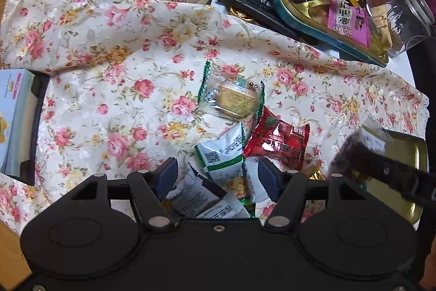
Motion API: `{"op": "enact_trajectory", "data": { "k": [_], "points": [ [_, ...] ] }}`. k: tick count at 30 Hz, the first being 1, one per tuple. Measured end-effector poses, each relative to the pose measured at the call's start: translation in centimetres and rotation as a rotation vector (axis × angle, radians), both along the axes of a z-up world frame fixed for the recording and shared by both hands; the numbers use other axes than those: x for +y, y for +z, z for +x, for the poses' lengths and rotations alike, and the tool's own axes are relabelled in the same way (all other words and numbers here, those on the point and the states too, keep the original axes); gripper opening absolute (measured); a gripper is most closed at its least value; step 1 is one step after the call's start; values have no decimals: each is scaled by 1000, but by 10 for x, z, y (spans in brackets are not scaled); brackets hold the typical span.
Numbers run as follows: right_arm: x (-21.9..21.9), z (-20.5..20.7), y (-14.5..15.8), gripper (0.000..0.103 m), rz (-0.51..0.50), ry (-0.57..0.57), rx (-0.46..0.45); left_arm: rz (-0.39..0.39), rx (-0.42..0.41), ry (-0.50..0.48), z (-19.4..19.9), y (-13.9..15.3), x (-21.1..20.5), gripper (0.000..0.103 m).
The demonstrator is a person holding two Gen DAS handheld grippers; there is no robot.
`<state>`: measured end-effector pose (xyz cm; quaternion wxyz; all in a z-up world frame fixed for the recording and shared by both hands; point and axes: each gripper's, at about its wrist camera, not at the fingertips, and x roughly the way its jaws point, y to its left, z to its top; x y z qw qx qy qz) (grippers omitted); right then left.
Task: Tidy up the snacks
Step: 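Lift the walnut packet with the right tool while the left tool grasps the white-green packet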
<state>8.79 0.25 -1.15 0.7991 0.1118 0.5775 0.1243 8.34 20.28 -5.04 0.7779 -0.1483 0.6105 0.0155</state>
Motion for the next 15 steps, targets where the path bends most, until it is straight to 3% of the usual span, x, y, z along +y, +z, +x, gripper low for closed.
{"op": "enact_trajectory", "data": {
  "k": [5, 15],
  "points": [
    [-10, -5, 3, 29, -9, 0, -3, 5, 13, 10, 8, -12, -12, 67],
    [-17, -11, 19, 29, 8, 25, -37, 133, 59, 36, 14, -42, -24, 67]
  ]
}}
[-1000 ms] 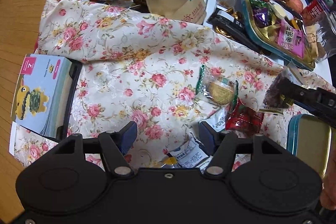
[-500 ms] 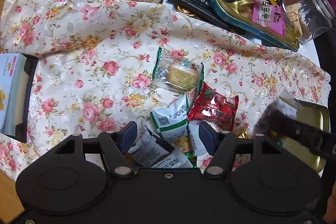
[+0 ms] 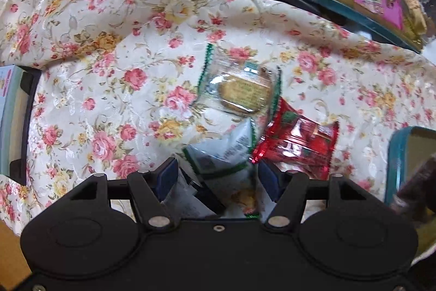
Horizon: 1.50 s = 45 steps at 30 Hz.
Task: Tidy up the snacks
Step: 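Lift the walnut packet with the right tool while the left tool grasps the white-green packet, then carry both packets over the gold tray and open both tools to drop them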
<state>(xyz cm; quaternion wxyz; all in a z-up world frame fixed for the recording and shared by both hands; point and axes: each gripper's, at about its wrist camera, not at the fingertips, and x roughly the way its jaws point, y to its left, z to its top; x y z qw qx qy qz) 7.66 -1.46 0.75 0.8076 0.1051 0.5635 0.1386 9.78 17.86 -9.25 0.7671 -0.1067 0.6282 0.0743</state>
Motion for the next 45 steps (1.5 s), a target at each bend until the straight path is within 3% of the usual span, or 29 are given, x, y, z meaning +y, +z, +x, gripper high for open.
{"op": "enact_trajectory", "data": {
  "k": [9, 12, 16, 30, 34, 39, 45],
  "points": [
    [2, -3, 7, 29, 7, 11, -20, -32, 22, 82, 7, -15, 9, 67],
    [3, -3, 7, 29, 5, 12, -22, -68, 3, 61, 7, -13, 7, 52],
    [3, -2, 5, 29, -6, 10, -23, -75, -10, 69, 4, -5, 7, 50],
    [23, 0, 5, 29, 2, 43, -32, 171, -218, 214, -13, 93, 46, 50],
    [29, -1, 3, 29, -5, 60, -33, 234, -213, 194, -20, 103, 40, 50],
    [29, -2, 4, 29, -16, 58, -42, 128, -181, 109, -29, 104, 23, 50],
    [8, 2, 7, 29, -47, -19, -70, 158, -184, 47, -27, 106, 0, 50]
  ]
}}
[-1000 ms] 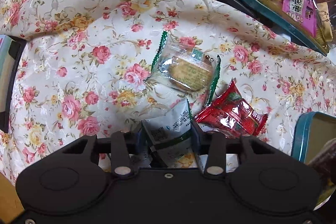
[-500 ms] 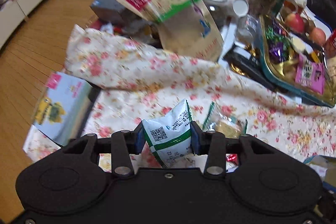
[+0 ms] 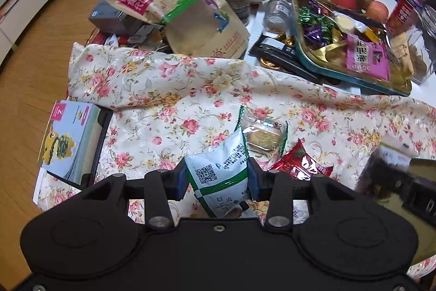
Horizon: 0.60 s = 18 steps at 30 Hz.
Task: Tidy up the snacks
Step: 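Carry both packets over the gold tray and open both tools to drop them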
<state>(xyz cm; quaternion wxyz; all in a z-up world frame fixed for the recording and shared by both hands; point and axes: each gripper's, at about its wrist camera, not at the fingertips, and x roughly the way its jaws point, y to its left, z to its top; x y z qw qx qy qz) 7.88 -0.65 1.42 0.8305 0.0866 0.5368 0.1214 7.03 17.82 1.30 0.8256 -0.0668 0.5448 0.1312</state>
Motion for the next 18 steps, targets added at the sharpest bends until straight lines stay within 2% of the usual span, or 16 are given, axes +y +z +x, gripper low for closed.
{"op": "enact_trajectory", "data": {
  "k": [8, 18],
  "points": [
    [-54, 6, 14, 29, 16, -156, -35, 42, -34, -62, 1, 10, -32, 50],
    [-140, -7, 30, 29, -17, -343, -112, 65, -95, -222, 1, 20, -103, 51]
  ]
}}
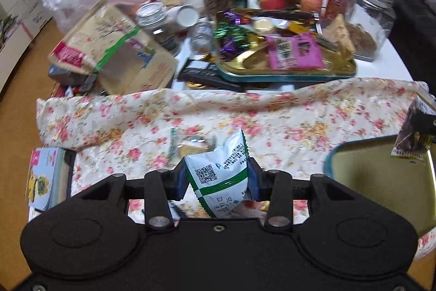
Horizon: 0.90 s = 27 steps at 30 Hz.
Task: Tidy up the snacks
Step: 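Carry both packets over the gold tray and open both tools to drop them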
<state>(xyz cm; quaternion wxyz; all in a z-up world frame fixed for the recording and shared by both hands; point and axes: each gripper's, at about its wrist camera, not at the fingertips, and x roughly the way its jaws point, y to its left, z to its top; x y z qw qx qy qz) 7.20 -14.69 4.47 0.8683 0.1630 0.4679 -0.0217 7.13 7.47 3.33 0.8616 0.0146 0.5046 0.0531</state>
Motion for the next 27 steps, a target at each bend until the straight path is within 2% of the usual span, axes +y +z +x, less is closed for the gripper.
{"op": "enact_trajectory", "data": {
  "k": [6, 13, 18, 27],
  "points": [
    [-49, -14, 0, 29, -22, -96, -8, 9, -12, -131, -4, -4, -50, 51],
    [-91, -29, -5, 29, -24, -172, 11, -53, 38, -240, -6, -17, -95, 51],
    [-111, -37, -11, 29, -52, -190, 56, -109, 117, -283, -7, -29, -117, 51],
    [-144, -51, -22, 29, -69, -233, 101, -110, 197, -312, -7, -49, -146, 51]
  ]
}}
